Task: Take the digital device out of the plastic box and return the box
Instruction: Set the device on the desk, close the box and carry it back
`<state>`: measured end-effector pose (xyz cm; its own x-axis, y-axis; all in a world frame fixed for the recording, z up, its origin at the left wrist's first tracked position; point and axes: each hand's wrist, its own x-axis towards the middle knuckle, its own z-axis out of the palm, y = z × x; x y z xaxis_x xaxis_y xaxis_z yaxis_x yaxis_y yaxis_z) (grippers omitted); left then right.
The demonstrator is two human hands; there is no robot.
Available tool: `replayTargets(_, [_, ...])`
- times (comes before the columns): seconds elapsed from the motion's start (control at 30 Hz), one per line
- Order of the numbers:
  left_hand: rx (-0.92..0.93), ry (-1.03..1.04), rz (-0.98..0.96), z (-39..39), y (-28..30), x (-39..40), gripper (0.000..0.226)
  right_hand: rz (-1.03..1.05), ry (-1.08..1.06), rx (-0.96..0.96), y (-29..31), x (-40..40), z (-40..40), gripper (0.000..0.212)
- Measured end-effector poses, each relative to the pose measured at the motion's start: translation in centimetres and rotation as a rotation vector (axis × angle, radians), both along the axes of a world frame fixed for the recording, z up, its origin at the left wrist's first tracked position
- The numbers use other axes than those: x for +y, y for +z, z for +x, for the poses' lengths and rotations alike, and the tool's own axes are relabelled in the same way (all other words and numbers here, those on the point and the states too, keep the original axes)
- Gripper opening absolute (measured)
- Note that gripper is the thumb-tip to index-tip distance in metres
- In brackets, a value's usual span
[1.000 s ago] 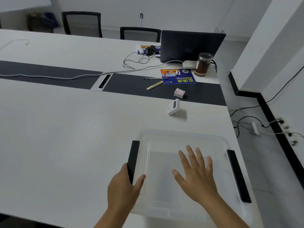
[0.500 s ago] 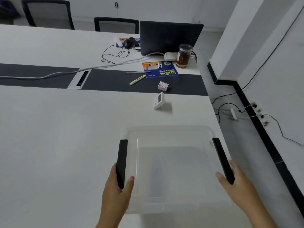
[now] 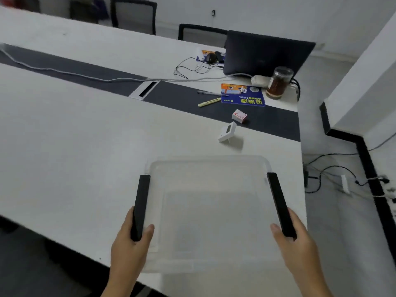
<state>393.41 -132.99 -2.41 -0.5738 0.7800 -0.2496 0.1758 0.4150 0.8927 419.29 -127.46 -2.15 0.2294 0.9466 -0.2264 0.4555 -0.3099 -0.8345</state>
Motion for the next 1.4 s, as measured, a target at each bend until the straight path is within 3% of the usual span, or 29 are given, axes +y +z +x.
replayTargets(0.3, [-0.046,0.638,-0.102,6.3,1.1,-16.0,0.058,-0.039,0.656,-0.052,2.4,-2.0,-1.6,0.053])
replayTargets(0.47, [0.006,0.942,-0.161,7.6,0.7,-27.4,0.053,-0.045,0.982,-0.008,1.2,-9.0,-6.7,0.054])
replayTargets(0.67, [-0.065,1.245,-0.21,8.0,-1.0,-41.7,0.055,-0.096,1.27,-0.032,-0.8,-21.1,-13.8,0.062])
replayTargets(0.87, [-0.116,1.42,-0.221,5.8,-1.9,-54.7,0.054,-0.189,1.443,-0.06,-2.5,-33.7,-20.4,0.061])
replayTargets(1.07, [-0.19,1.461,-0.201,-0.1,-4.1,-59.6,0.053,-0.167,1.419,-0.146,-3.9,-38.6,-27.2,0.059])
replayTargets(1.2, [-0.23,1.46,-0.195,-7.7,-6.1,-60.9,0.054,-0.166,1.413,-0.161,-4.8,-40.0,-34.8,0.059])
replayTargets(1.4, [-0.142,1.454,-0.159,-24.8,-5.2,-63.1,0.053,-0.14,1.42,-0.084,-5.0,-41.9,-52.3,0.06])
